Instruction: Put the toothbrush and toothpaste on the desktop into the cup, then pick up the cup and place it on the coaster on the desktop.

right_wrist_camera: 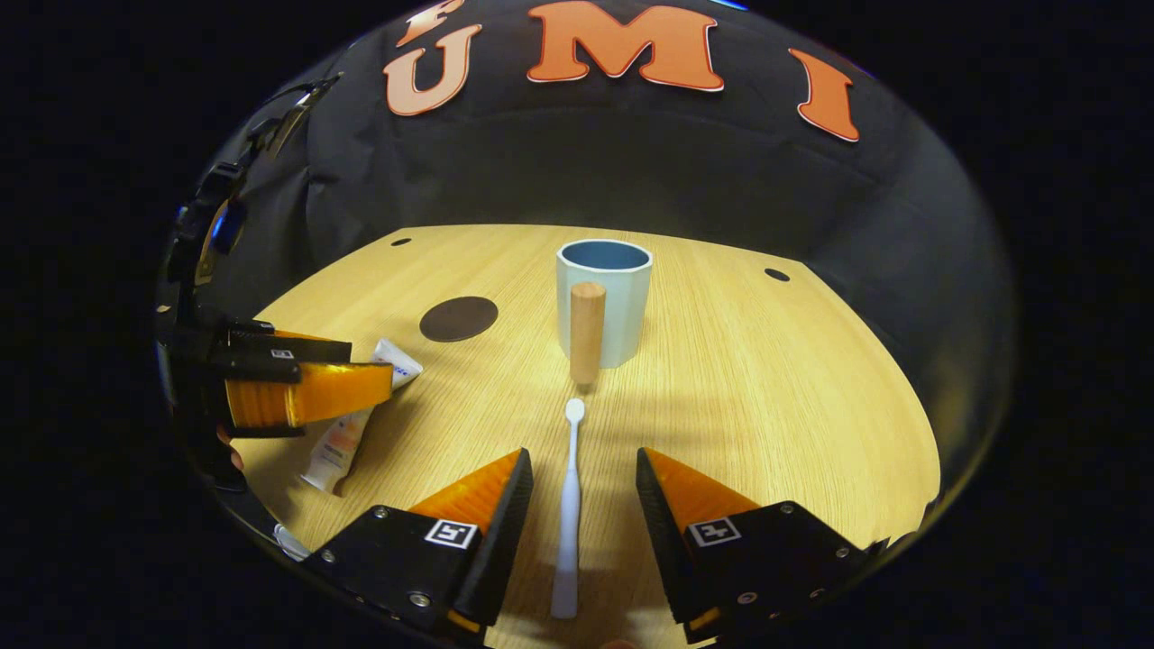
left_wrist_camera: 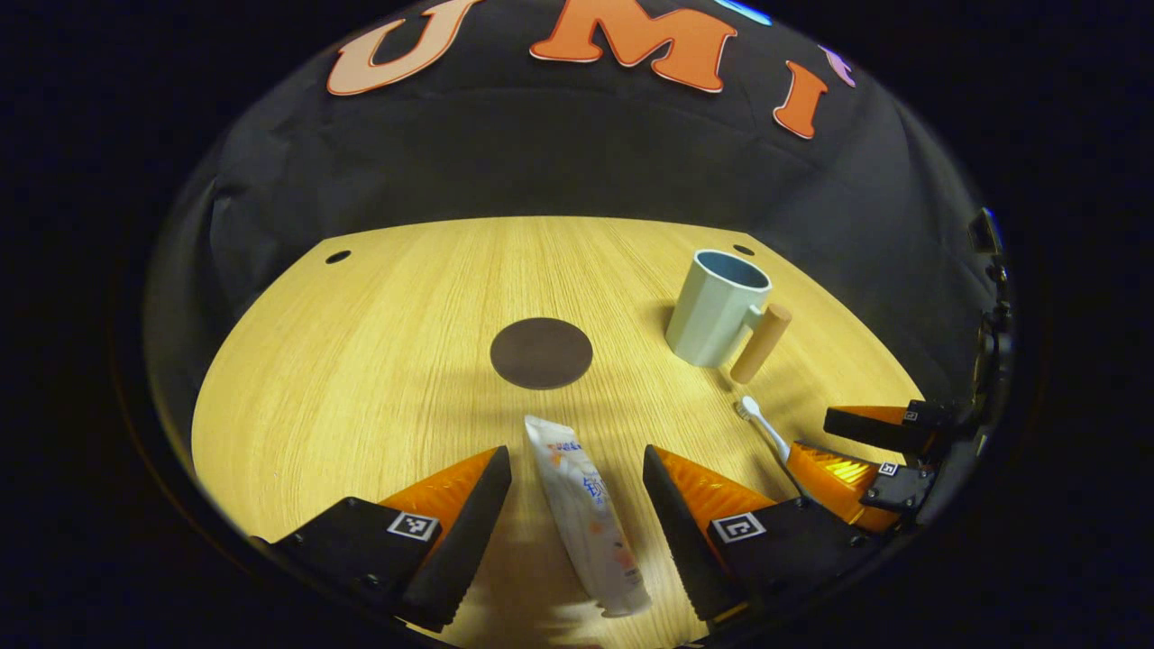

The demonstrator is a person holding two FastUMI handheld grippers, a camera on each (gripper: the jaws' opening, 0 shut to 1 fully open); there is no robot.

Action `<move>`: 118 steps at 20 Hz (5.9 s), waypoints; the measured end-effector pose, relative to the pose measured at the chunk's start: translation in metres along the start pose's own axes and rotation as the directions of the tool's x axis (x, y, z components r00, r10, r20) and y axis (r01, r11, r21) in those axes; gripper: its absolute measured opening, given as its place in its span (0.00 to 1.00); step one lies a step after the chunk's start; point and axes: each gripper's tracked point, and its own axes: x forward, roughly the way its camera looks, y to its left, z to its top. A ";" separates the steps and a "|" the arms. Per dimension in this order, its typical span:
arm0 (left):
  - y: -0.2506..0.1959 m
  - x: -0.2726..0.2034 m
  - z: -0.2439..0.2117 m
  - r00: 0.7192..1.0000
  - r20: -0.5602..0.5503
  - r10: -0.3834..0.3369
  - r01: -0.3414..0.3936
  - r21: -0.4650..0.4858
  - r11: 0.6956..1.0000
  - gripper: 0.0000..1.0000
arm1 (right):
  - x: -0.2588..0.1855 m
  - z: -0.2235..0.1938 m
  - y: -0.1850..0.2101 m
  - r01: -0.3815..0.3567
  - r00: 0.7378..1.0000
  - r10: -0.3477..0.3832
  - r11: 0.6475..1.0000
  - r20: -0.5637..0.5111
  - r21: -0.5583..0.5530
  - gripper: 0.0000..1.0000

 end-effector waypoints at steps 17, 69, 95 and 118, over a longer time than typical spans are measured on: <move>0.008 0.014 -0.027 0.991 -0.105 0.080 -0.084 -0.029 0.996 0.57 | 0.006 0.000 0.009 0.011 0.996 -0.010 1.000 -0.090 0.020 0.11; 0.047 -0.069 0.056 0.964 0.240 0.118 -0.091 -0.122 0.988 0.19 | -0.063 0.268 -0.016 -0.183 0.677 0.086 0.982 0.731 0.054 0.08; 0.048 -0.075 0.063 0.945 0.300 0.129 -0.094 -0.126 0.988 0.19 | 0.039 0.277 -0.014 -0.233 0.658 0.167 0.972 0.734 -0.012 0.08; 0.018 -0.067 0.074 0.947 0.312 0.078 -0.062 -0.062 0.996 0.19 | 0.046 0.225 -0.041 -0.220 0.739 0.119 0.973 0.663 0.071 0.10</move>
